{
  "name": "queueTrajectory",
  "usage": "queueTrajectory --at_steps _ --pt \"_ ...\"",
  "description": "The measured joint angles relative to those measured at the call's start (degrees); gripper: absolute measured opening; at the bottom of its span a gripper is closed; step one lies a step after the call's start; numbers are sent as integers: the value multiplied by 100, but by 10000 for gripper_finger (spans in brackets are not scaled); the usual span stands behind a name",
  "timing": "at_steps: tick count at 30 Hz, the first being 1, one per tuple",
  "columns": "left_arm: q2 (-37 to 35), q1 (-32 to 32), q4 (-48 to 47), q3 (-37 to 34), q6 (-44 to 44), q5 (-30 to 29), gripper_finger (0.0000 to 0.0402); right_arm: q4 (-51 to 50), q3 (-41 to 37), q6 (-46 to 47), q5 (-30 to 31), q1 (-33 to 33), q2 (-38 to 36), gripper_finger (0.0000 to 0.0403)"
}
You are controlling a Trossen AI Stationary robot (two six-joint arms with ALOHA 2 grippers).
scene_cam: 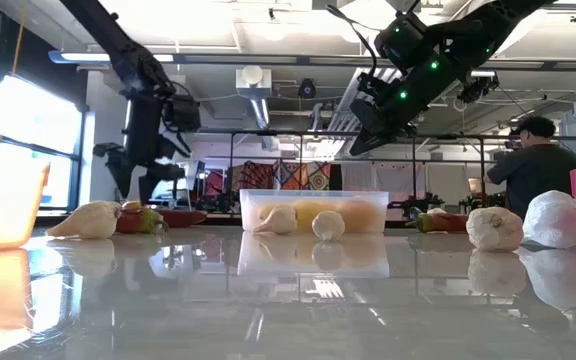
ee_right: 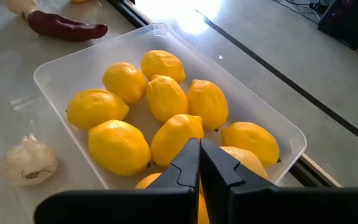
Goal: Sort produce into baskets
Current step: Put the lemon into the transparent bin
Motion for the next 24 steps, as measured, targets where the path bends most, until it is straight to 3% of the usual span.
queueTrajectory --at_steps 12,24 --pt "250 1025 -309 840 -102 1632 207 0 0 2 -261 2 0 0" --pt "756 1182 -330 894 243 1337 207 2 -1 -17 -262 0 0 0"
